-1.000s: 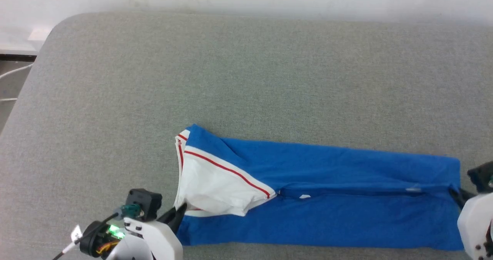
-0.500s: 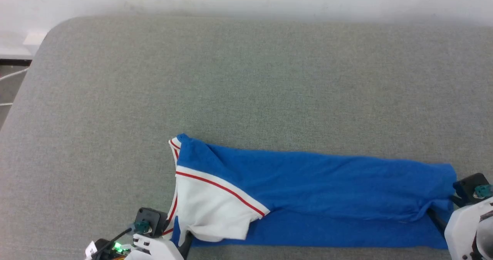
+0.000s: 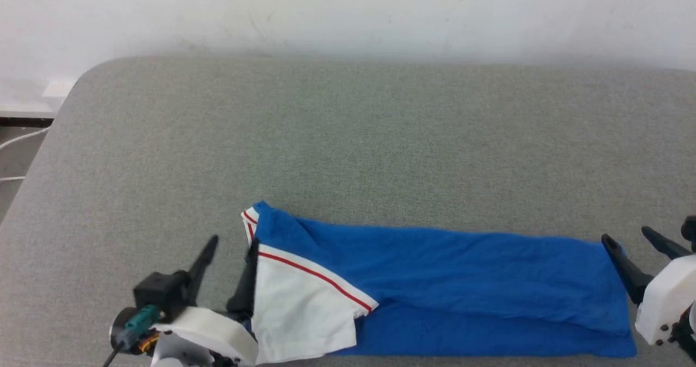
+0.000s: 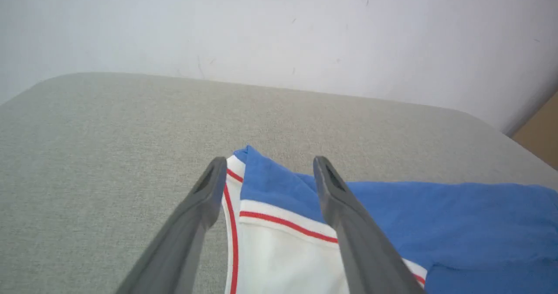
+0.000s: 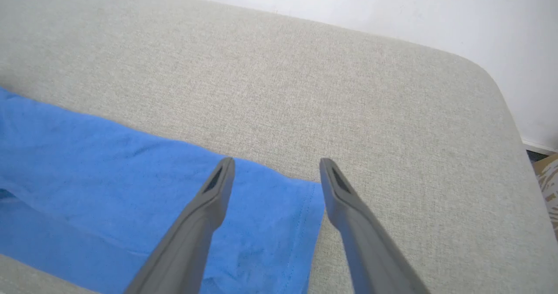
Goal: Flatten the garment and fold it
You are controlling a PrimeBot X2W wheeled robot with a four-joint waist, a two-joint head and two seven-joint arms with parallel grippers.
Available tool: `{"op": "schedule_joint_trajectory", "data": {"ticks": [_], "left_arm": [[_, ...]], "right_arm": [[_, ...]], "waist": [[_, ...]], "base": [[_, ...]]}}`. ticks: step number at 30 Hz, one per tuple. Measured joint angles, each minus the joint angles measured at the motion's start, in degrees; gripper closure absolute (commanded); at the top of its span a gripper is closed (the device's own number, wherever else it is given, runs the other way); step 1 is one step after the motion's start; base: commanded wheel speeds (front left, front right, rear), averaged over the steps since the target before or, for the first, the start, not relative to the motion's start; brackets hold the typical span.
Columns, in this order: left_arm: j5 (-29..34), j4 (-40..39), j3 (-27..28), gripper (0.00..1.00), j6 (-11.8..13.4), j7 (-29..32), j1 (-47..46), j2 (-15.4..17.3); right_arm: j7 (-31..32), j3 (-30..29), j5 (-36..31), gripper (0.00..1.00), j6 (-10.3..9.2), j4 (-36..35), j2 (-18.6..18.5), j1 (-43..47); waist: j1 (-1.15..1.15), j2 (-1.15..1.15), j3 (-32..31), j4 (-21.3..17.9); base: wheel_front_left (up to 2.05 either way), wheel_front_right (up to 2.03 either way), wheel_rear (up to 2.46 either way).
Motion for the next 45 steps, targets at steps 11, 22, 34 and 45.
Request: {"op": "schedule_joint_trajectory", "data": {"ticks": [11,22,34,45], "left_arm": [[16.2,-11.4,20.3,0.00,0.8,-1.6,6.3,-14.6],[28.0,-11.1,24.5,0.00,-5.4,-1.6,7.9,-17.7],[30.3,-8.7,24.3,0.00,-7.9,-1.6,7.2,-19.0],[30.9,-8.5,24.8,0.00,-8.3,-1.6,7.1,-19.3]], "right_arm": [[1.4,-15.7,-9.1,0.00,-0.01,-1.2,18.3,5.3],[3.6,-22.3,-14.9,0.00,-0.01,6.8,23.9,4.3],[2.5,-22.5,-15.5,0.07,-0.01,15.6,23.6,0.6],[-1.6,-21.0,-13.2,1.00,0.20,18.1,22.2,0.0]], "waist": [[0.00,0.00,1.0,0.4],[0.01,0.00,3.5,1.2],[-0.01,0.00,6.5,2.4],[0.01,0.00,5.9,2.3]], "base": [[0.00,0.00,0.00],[0.00,0.00,0.00],[0.00,0.00,0.00],[0.00,0.00,0.00]]}}
